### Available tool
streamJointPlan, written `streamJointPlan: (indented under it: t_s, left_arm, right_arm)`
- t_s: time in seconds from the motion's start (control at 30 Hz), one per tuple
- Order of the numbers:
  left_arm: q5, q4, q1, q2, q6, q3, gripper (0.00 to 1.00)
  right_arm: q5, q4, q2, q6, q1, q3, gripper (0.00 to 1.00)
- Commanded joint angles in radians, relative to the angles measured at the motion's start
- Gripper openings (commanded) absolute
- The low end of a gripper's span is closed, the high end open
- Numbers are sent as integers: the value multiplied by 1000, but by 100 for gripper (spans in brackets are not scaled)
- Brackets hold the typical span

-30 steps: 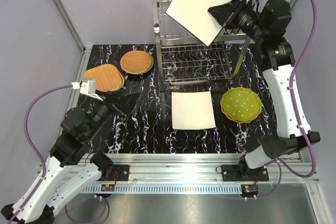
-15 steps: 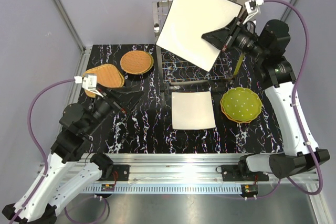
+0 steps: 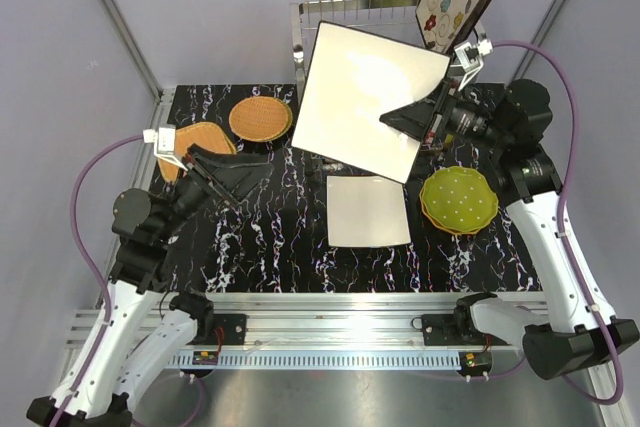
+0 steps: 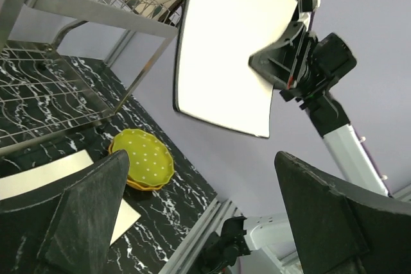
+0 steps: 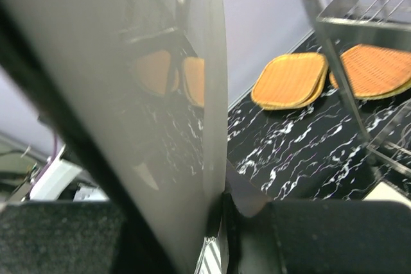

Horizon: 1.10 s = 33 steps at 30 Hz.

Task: Unload the plates from the dish rack
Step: Pass the plate from the right arm to the left

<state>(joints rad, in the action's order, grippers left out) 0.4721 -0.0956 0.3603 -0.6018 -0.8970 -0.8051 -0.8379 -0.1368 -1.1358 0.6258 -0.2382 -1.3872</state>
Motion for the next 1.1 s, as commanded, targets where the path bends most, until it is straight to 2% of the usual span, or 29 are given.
streamJointPlan:
  t_s: [0.0, 0.23, 0.37, 0.57, 0.63, 1.07]
  left_arm:
    - [187, -174, -49, -42, -148, 33, 99]
    - [229, -153, -50, -98, -123, 21, 99]
    - [278, -193, -52, -144, -131, 20, 95]
    - [342, -216, -50, -185, -135, 9, 85]
    - [353, -222, -52, -196, -135, 15, 77]
    - [385, -211, -50, -225, -100, 27, 57]
  right_arm:
    - [-99, 223, 68, 20, -16, 16, 0]
    - [-144, 209, 87, -7, -108, 92, 0]
    - [-153, 212, 80, -28, -173, 129, 0]
    - [-193, 243, 39, -38, -197, 148, 0]
    - [-199, 249, 25, -43, -207, 151, 0]
    - [-194, 263, -21, -46, -223, 169, 0]
